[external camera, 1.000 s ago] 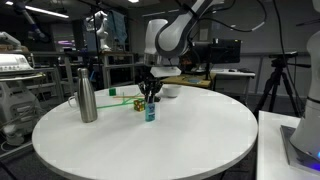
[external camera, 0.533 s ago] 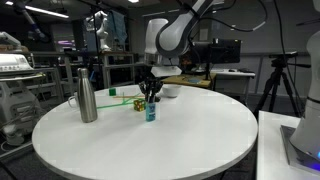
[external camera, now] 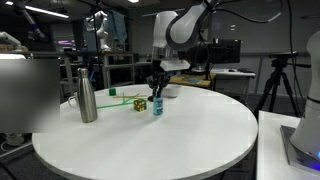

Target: Move the blue bottle to the right

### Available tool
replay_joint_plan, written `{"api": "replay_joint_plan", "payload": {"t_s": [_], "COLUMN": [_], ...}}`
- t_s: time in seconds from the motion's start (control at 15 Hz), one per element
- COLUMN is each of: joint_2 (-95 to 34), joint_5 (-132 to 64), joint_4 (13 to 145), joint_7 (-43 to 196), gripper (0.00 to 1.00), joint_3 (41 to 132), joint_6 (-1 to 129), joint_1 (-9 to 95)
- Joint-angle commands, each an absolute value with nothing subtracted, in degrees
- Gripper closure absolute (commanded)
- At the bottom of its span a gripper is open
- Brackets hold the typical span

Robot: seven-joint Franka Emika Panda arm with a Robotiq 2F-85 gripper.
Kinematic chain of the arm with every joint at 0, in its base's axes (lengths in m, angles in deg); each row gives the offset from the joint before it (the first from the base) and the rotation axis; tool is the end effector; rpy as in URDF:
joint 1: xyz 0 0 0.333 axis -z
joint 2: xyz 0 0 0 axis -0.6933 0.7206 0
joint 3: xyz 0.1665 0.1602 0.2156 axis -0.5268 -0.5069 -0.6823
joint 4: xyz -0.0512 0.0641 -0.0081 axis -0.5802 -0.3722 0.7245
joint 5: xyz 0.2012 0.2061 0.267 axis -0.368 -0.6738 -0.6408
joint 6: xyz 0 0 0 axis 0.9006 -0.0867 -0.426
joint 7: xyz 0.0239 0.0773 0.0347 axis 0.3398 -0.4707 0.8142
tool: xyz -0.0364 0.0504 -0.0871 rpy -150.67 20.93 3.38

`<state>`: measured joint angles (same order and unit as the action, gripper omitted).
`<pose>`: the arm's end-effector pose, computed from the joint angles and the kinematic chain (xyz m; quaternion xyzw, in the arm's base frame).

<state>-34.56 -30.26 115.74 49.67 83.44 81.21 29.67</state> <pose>0.5421 0.1293 0.2846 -0.9896 0.1069 -0.0964 0.0021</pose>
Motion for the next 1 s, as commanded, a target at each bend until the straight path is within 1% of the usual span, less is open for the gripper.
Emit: {"api": "replay_joint_plan", "payload": {"t_s": [0.0, 0.93], "joint_2": [-40.8, -51.4], "joint_5": [-26.8, -23.9], "joint_4": [120.6, 132.1], "joint_7": [48.1, 48.0], "gripper": [0.93, 0.93], "joint_3": [84.3, 83.8], "joint_6": [79.6, 80.2], "joint_1": [30.7, 39.9]}}
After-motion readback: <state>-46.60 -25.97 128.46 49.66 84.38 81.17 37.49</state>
